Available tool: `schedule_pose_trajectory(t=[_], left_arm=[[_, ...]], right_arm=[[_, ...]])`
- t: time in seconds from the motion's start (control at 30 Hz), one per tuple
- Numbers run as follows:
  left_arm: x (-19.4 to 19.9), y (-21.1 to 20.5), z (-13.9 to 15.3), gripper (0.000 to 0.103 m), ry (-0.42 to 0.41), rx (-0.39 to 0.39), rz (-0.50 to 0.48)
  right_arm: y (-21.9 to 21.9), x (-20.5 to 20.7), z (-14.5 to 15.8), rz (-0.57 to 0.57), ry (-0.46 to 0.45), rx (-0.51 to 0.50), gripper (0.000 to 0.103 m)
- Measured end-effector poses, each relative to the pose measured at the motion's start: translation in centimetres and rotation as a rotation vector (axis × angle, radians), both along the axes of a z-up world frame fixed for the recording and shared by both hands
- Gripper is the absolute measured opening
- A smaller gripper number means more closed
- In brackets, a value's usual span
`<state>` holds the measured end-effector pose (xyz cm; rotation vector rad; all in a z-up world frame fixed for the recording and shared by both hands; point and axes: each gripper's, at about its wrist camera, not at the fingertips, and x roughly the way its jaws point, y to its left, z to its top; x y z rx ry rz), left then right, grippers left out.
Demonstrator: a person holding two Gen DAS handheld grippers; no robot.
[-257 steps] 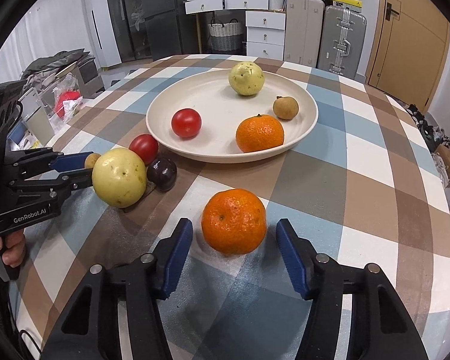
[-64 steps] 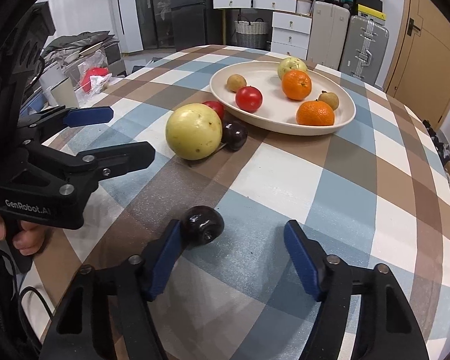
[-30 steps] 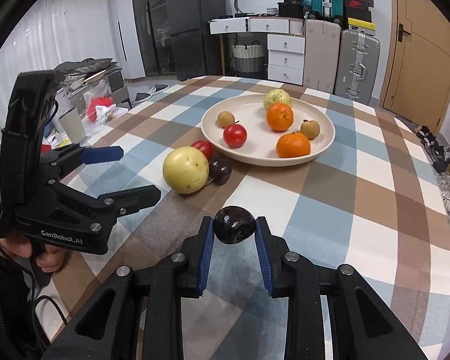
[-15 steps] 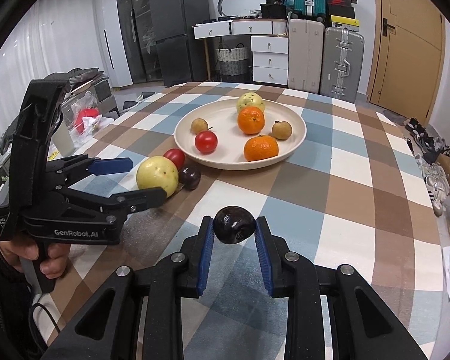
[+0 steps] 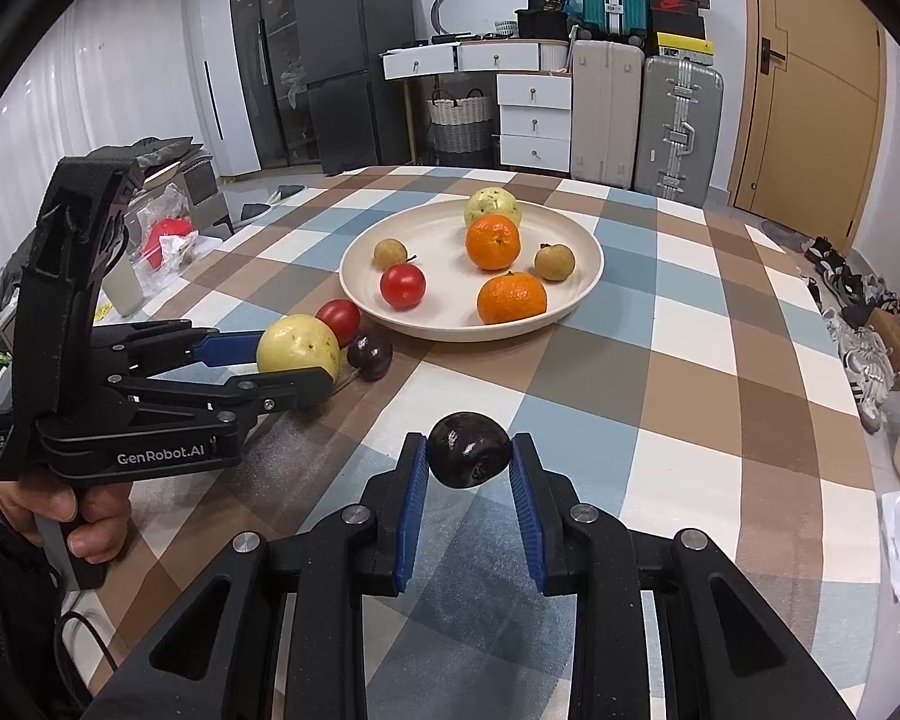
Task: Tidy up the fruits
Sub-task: 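Carry the yellow fruit and plum over the plate and open both grippers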
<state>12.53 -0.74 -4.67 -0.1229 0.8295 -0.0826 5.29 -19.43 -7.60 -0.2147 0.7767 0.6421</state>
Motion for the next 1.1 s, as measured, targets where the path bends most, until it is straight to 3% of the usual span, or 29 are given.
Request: schedule_pose_trajectory(t=[0.63, 1.1], left_arm=[[1.2, 1.0, 4.4, 0.049, -0.122, 0.054, 0.014], [5.5, 2.1, 4.3, 0.049, -0.126, 0.072, 0.039]], right_arm=[[0.0, 3.5, 3.0, -0.003, -0.046, 0.085, 0.028], [2.1, 7.7, 3.5, 0.010, -0.054, 0.103, 0.028]])
